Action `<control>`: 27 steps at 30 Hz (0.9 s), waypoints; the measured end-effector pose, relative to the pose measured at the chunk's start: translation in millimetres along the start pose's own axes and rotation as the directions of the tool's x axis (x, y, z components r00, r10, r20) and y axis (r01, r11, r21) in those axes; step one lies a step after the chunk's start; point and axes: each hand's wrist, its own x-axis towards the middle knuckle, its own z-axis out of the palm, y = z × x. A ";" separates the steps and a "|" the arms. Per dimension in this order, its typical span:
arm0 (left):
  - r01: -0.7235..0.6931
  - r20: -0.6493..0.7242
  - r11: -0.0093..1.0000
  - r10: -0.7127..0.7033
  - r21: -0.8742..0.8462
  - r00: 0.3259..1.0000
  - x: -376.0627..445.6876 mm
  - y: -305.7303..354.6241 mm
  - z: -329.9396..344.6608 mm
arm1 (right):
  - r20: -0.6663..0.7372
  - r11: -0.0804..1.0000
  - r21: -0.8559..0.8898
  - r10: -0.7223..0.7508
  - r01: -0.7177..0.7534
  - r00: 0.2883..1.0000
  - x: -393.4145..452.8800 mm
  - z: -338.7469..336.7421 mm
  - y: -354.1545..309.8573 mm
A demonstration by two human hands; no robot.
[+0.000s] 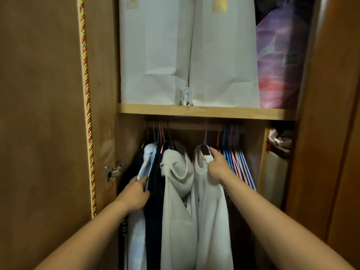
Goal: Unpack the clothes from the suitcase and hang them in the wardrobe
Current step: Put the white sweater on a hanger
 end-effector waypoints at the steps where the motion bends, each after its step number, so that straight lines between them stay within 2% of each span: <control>1: 0.015 0.003 1.000 -0.015 -0.019 1.000 1.5 -0.3 -1.7 | -0.008 1.000 0.006 0.002 -0.002 1.000 11.6 1.7 -5.4; 4: 0.050 0.003 0.995 -0.050 -0.088 0.999 8.4 -3.9 -3.9 | -0.028 1.000 0.001 0.008 -0.008 1.000 45.5 6.8 -13.6; 7: 0.059 -0.005 0.993 -0.059 -0.099 0.998 8.6 -4.0 -2.8 | 0.036 0.999 -0.048 0.016 -0.014 0.999 58.7 16.4 -4.0; 14: 0.005 -0.033 0.995 -0.008 -0.099 0.999 2.2 0.2 -0.5 | 0.100 0.977 0.208 0.020 -0.041 0.995 -6.1 38.1 39.0; 17: 0.012 -0.054 0.993 -0.018 -0.117 0.998 -1.0 1.3 1.8 | 0.106 0.965 0.256 0.026 -0.052 0.994 -19.2 44.9 52.2; 22: 0.080 -0.024 0.964 -0.089 -0.252 0.996 -2.6 4.7 -0.4 | 0.182 0.981 0.196 -0.039 0.002 0.983 -10.5 73.0 34.0; 27: 0.124 0.002 0.948 -0.129 -0.292 0.992 -7.2 6.8 -2.8 | 0.314 0.980 0.175 -0.151 0.099 0.937 5.7 128.6 5.3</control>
